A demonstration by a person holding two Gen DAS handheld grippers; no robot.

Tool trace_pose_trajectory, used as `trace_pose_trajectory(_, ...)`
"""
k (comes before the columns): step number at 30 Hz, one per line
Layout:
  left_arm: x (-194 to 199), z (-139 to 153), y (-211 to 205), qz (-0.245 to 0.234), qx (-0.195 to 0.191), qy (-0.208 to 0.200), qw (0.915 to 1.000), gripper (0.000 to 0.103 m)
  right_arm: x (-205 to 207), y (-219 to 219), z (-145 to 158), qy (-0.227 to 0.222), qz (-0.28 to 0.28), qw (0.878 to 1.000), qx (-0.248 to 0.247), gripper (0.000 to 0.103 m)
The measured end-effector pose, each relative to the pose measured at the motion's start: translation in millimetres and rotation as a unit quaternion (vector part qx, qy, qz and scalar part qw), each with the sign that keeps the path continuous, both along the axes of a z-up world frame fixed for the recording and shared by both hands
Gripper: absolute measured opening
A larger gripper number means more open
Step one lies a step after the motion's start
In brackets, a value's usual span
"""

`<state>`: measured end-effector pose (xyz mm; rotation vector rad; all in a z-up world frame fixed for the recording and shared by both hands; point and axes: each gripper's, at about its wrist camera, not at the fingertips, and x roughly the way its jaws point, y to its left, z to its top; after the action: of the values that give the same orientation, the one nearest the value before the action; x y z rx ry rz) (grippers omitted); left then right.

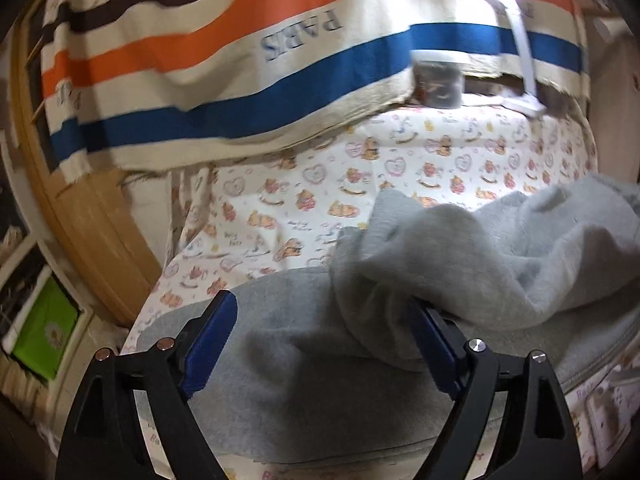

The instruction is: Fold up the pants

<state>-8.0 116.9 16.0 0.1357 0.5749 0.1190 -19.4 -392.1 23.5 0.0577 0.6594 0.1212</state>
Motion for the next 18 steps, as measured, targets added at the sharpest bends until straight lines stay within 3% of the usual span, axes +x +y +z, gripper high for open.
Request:
trace_pose_trajectory(3,13.9,1.2,17.3,0.027,-0.026,0.013,0.9992,0.085,4.2,-28.8,17.8,-0.021,-0.061,0.998,-0.015,0.083)
trace_pose_trajectory(5,26.7,-0.6,25.6,0.026,-0.061,0.039,0.997,0.085,23.7,-46.7,19.3,0.007,-0.082,0.997,-0.006,0.083)
trace_pose_trajectory(8,44.2,-7.0,27.1,0.019,-0.114,0.067,0.991,0.085,57.0,-62.5,4.4,0.069,-0.071,0.992,0.077,0.083)
trace_pose_trajectory(11,52.3,-12.9,21.0,0.016,-0.145,0.074,0.9865,0.085,79.0,-64.5,-21.1,0.113,-0.052,0.978,0.17,0.08)
trace_pose_trajectory(12,53.7,-14.3,18.9,0.01,-0.154,0.076,0.9851,0.085,80.6,-61.9,-26.0,0.116,-0.052,0.975,0.182,0.072)
trace_pose_trajectory(13,56.2,-15.6,17.5,0.006,-0.162,0.079,0.9837,0.085,82.6,-58.7,-30.2,0.116,-0.058,0.975,0.181,0.057)
trace_pose_trajectory(15,59.4,-18.7,14.9,0.001,-0.173,0.086,0.9812,0.085,81.3,-48.1,-36.2,0.112,-0.072,0.98,0.15,0.035)
trace_pose_trajectory(18,57.9,-19.1,14.2,0.004,-0.162,0.085,0.9832,0.085,73.6,-35.3,-42.2,0.107,-0.084,0.988,0.069,0.029)
